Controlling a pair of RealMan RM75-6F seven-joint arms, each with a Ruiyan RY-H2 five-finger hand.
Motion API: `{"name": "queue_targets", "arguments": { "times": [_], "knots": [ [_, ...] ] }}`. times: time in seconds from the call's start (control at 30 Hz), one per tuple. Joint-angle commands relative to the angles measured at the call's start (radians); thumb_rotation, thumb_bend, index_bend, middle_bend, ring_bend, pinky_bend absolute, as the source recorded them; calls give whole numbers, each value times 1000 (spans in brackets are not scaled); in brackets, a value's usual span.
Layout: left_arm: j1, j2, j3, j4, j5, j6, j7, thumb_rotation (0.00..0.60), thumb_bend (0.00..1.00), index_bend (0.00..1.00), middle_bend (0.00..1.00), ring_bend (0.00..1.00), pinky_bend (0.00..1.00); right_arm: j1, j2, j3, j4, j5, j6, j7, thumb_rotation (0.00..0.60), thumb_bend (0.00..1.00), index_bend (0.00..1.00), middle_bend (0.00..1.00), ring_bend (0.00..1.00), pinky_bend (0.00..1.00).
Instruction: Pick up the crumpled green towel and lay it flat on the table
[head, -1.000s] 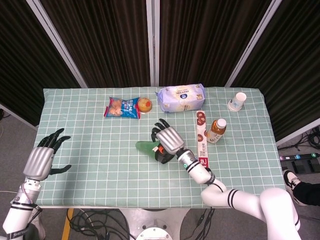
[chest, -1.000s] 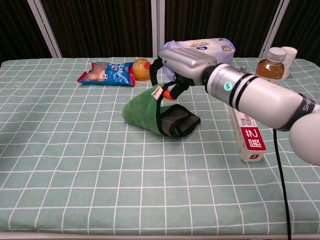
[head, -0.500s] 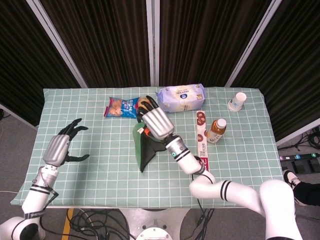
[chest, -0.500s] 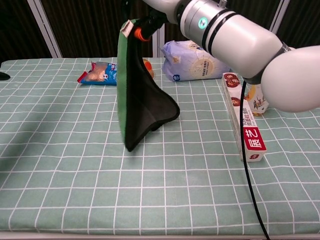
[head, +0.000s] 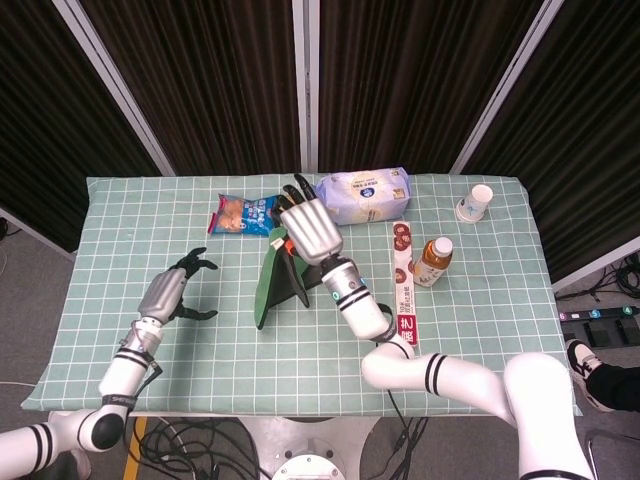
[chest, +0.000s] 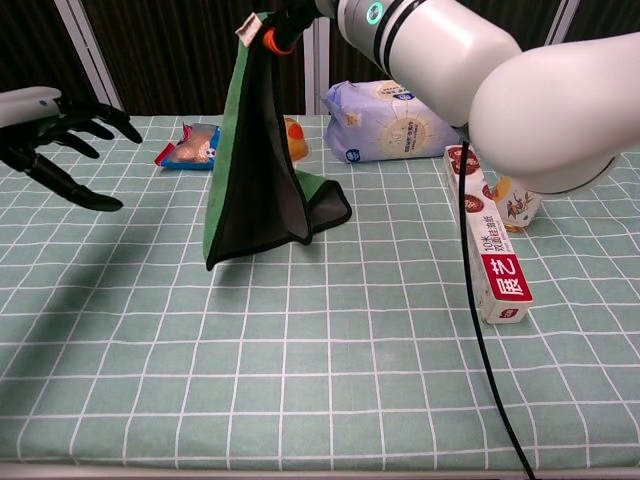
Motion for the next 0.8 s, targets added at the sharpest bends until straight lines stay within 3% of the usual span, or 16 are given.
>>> {"name": "queue_targets", "arguments": {
  "times": [0.03, 0.2, 0.3, 0.57, 0.8],
  "knots": [
    [-23, -34, 2, 24, -22, -8, 33, 558, 13, 347, 163, 147, 216, 28, -32, 9, 38, 34, 6, -26, 600, 592, 740, 327, 172, 77],
    [-50, -72, 0, 41, -52, -22, 64, 417, 0, 346, 163, 147, 217, 69, -81, 25, 95, 84, 17, -56, 600, 589, 738, 327, 172, 75],
    [-67, -97, 3, 60, -63, -21, 101, 392, 0, 346, 163, 147, 218, 96, -111, 39, 125, 107, 32, -73, 600, 589, 737, 327, 173, 74],
    [-102, -166, -11, 112, -131, -11, 160, 388, 0, 365, 163, 147, 224, 150, -163, 75, 177, 146, 53, -70, 600, 591, 735, 327, 173, 74],
    [-103, -231, -13, 208, -166, 10, 170, 478, 34, 459, 169, 148, 226, 123, -135, 60, 124, 146, 64, -40, 600, 591, 731, 327, 172, 75]
  ]
}}
